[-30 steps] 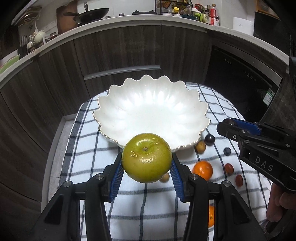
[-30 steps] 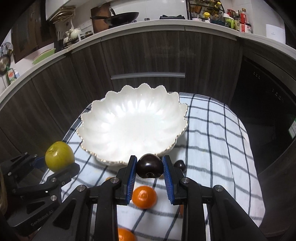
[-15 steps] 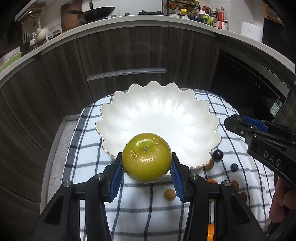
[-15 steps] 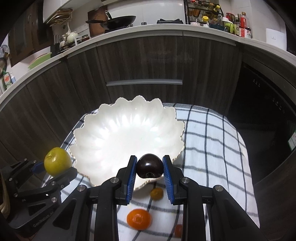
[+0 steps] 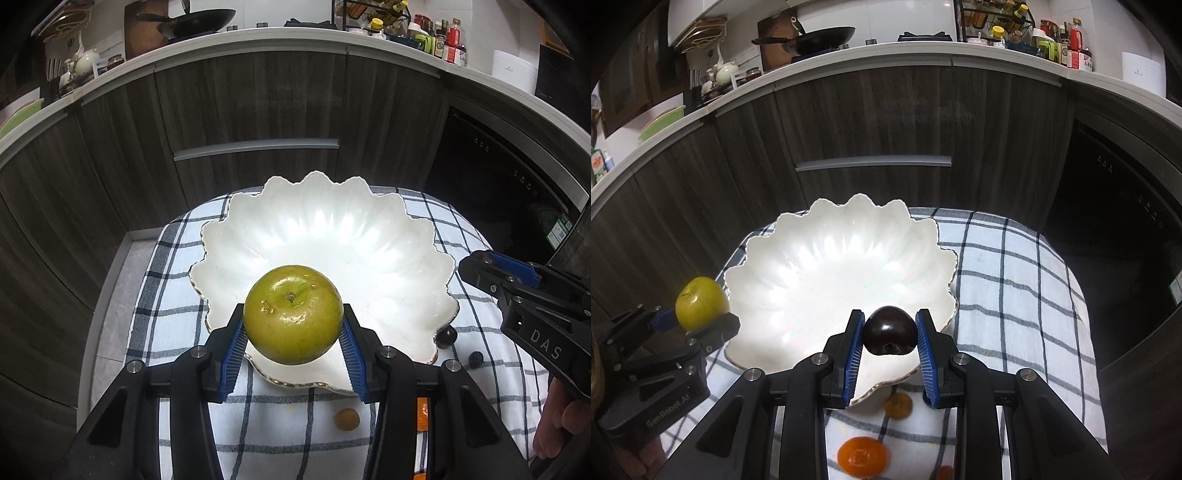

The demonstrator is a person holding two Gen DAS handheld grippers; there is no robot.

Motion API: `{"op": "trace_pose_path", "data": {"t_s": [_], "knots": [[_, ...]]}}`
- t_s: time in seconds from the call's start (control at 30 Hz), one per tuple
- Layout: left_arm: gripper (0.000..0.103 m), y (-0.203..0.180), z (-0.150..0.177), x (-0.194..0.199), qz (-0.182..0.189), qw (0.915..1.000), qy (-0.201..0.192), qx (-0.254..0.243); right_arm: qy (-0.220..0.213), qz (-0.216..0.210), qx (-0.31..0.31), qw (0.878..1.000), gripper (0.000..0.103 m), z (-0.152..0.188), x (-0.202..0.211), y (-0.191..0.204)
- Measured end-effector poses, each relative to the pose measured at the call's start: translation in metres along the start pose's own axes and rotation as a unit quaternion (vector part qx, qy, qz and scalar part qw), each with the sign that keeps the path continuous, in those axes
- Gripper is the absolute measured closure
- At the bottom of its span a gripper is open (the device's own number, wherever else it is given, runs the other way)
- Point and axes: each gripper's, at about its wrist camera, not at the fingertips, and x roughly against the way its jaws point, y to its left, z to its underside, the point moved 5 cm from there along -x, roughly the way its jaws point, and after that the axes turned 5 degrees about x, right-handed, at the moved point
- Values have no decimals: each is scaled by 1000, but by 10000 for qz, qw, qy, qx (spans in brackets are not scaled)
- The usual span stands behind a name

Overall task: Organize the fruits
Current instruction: 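Carry the apple and plum over the white bowl with both tools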

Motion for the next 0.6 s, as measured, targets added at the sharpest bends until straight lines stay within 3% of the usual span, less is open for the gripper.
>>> {"op": "trace_pose_path", "data": {"t_s": [0.6], "knots": [[56, 5, 9, -38, -21, 9988, 485, 68, 416, -55, -52, 9991, 73, 7, -34, -1]]}}
